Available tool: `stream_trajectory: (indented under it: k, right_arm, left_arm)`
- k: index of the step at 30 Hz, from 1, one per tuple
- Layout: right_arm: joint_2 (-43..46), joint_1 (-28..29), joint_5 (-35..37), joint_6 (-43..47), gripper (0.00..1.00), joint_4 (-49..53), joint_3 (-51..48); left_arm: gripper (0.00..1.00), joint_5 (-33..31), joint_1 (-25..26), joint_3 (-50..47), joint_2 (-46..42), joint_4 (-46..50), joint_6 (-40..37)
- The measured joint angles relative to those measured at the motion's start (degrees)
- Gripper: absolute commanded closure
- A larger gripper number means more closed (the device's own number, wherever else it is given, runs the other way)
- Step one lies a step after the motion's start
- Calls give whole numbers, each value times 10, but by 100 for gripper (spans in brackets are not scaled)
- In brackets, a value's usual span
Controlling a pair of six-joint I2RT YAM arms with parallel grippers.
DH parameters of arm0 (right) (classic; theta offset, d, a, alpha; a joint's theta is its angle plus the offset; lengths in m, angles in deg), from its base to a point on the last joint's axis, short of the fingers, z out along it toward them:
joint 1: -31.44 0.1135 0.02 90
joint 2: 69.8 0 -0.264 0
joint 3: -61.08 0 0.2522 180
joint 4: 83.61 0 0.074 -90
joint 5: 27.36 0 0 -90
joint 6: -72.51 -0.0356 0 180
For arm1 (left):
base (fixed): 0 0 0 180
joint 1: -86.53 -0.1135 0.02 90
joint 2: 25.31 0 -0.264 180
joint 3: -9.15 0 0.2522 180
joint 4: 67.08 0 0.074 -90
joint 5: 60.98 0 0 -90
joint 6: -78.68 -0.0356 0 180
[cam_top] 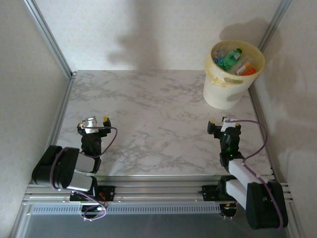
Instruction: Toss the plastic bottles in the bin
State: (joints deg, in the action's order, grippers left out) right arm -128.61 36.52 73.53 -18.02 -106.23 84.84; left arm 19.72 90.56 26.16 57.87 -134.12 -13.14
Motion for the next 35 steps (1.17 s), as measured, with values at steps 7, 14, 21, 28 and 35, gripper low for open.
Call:
stream_trajectory:
  k: [7, 14, 21, 28, 35]
  right_arm:
    - [-173, 0, -10, -1, 1, -180, -11]
    - [-301, 0, 0, -12, 1, -174, 73]
    - [-299, 0, 16, -18, 1, -155, 114]
    - [-299, 0, 18, -18, 1, -141, 114]
    - [-299, 1, 26, -18, 1, -135, 114]
  left_arm:
    - [0, 98, -64, 45, 46, -7, 9]
    - [0, 153, -92, 79, 47, 28, 31]
    - [0, 162, -92, 79, 47, 45, 34]
    - [0, 162, -92, 79, 47, 45, 34]
    - [0, 162, -92, 79, 47, 45, 35]
